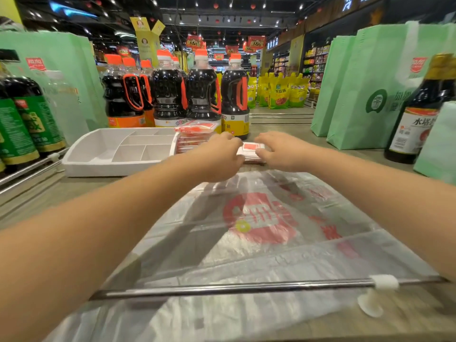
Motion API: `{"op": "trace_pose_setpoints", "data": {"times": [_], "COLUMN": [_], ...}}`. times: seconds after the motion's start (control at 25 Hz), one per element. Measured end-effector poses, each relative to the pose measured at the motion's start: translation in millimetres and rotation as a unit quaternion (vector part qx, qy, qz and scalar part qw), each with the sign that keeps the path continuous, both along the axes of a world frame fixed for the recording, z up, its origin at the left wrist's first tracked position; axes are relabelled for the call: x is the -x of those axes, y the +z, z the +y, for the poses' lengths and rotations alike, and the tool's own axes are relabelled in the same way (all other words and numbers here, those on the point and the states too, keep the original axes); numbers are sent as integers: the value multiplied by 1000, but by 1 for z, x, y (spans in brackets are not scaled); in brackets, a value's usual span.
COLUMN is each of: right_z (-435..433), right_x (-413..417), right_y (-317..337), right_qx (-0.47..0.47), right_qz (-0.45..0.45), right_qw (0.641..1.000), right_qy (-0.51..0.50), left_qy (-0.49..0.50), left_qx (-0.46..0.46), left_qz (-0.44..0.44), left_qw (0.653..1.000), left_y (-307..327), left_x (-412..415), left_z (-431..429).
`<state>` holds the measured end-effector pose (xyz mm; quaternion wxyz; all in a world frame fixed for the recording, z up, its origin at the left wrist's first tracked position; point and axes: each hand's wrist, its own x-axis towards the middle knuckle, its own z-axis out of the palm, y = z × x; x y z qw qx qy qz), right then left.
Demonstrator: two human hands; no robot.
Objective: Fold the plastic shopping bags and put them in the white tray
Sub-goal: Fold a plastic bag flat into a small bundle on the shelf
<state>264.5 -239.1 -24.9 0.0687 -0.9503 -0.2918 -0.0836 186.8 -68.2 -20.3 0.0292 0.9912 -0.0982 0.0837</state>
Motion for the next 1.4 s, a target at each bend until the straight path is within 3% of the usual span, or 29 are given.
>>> {"op": "trace_pose_setpoints", "data": {"times": [0.12, 0.2, 0.28, 0.36, 0.52, 0.64, 0.84, 1.08, 1.28, 1.4], "right_z": [-30, -55, -72, -81, -79, -75, -73, -61, -53, -54], "right_x": [63, 110, 146, 162, 169, 170, 172, 173, 171, 169], "right_y": [21, 21, 13, 3, -2, -2, 1, 15, 14, 11], "right_qx": [18, 27, 33, 42, 61, 79, 105, 166, 163, 143], "right_qz": [30, 111, 191, 205, 219, 206, 249, 238, 246, 243], "right_qw": [999, 990, 973, 967, 964, 964, 953, 950, 949, 953], "right_qy": [40, 87, 125, 144, 139, 145, 135, 115, 113, 110], "left_qy": [-72, -105, -119, -130, -104, -139, -157, -157, -184, -147], "left_qx": [29, 37, 0, -26, 4, 2, 29, -95, -212, -275], "left_qz": [94, 188, 254, 278, 227, 159, 211, 257, 207, 168], "left_qw": [992, 976, 960, 951, 968, 977, 964, 949, 937, 935], "left_y": [21, 20, 11, 0, -7, -8, -2, 20, 26, 16], "left_x": [63, 108, 138, 147, 151, 160, 167, 160, 154, 152], "left_z": [14, 23, 32, 37, 47, 43, 36, 16, 3, -5]}}
